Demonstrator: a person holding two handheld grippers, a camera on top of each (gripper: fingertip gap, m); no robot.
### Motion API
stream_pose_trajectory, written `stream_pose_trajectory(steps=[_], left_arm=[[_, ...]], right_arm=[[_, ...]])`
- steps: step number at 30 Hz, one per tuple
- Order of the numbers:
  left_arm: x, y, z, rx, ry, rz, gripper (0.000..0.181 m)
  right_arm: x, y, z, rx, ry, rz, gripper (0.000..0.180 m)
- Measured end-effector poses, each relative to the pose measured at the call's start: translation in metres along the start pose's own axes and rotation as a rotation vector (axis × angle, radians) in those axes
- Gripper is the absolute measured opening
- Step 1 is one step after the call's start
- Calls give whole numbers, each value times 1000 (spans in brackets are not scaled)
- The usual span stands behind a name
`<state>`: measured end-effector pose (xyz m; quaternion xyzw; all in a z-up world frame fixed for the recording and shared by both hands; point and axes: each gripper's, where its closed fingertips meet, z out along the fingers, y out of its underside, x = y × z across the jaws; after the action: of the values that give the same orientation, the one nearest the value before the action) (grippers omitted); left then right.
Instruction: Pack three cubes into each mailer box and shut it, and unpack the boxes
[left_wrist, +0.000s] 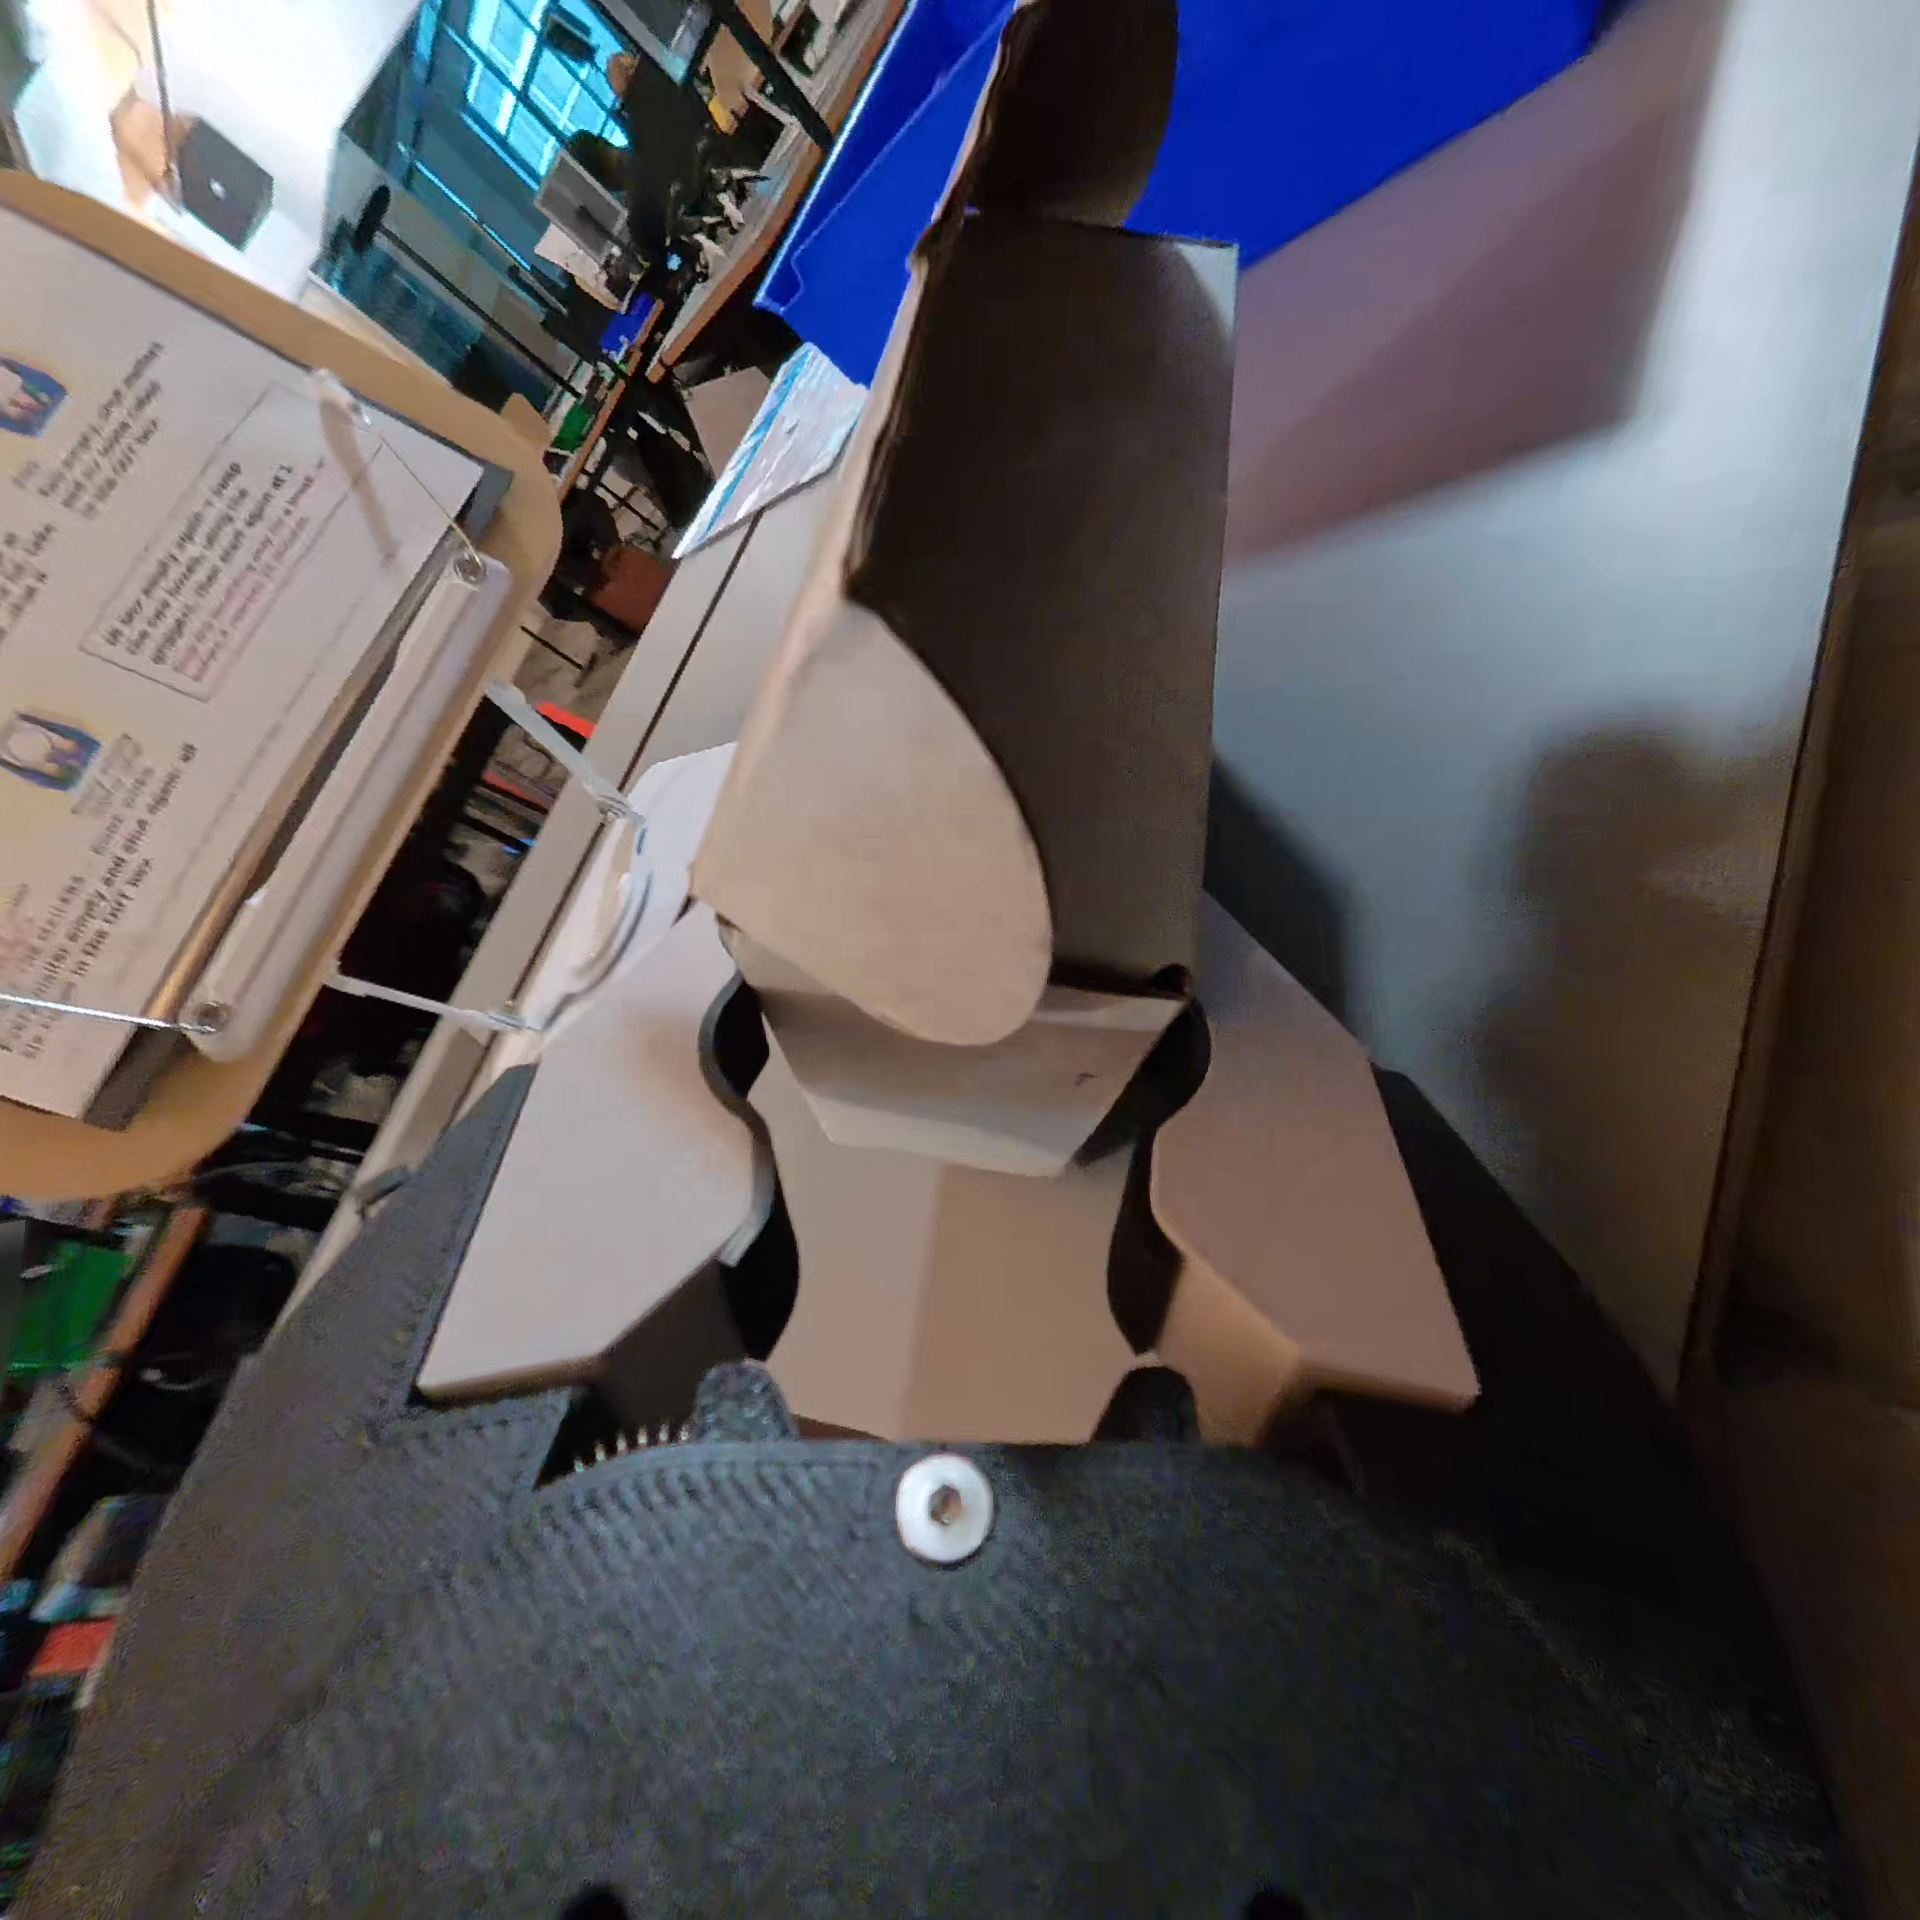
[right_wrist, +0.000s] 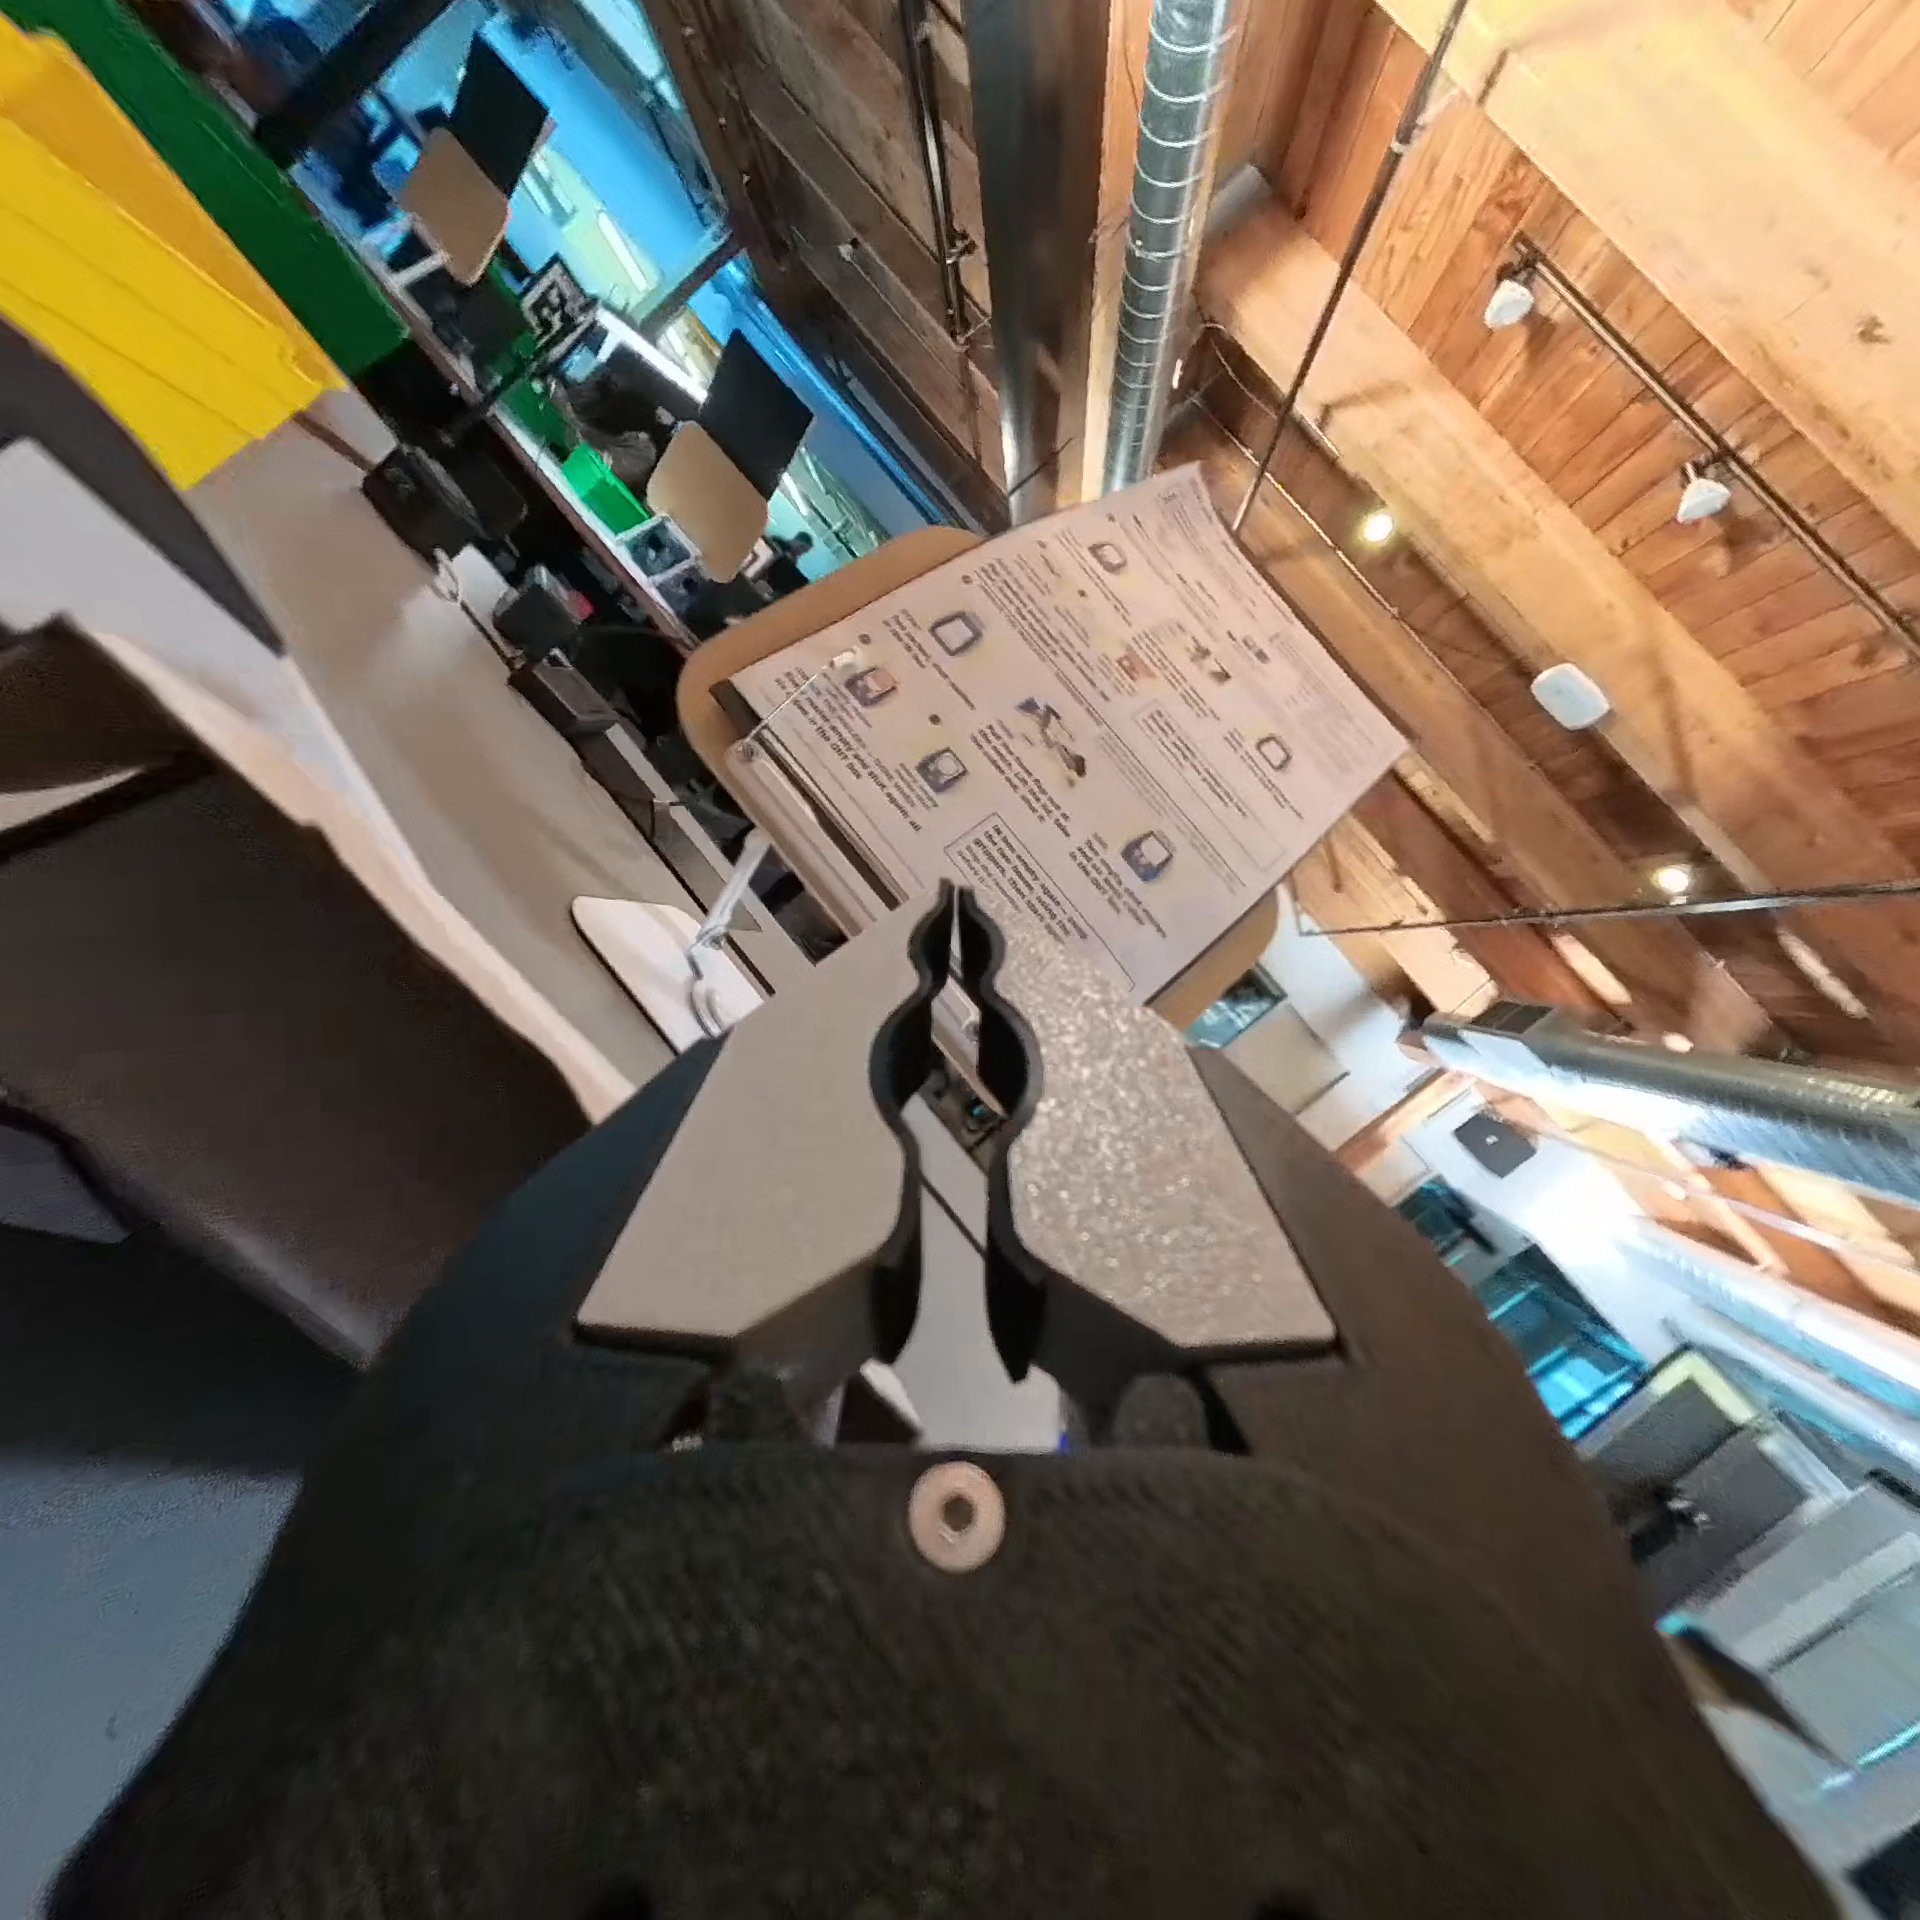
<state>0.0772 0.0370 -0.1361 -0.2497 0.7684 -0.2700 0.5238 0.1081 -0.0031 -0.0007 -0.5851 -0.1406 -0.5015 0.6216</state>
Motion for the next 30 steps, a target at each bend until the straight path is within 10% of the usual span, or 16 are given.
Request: stream_pose_trajectory(steps=[14, 30], left_arm=[[-40, 38, -7, 0, -73, -131, 74], [-31, 16, -20, 116, -7, -104, 87]], right_arm=[[-89, -47, -35, 152, -594, 283, 0], [-74, 42, 2, -155, -427, 468, 8]])
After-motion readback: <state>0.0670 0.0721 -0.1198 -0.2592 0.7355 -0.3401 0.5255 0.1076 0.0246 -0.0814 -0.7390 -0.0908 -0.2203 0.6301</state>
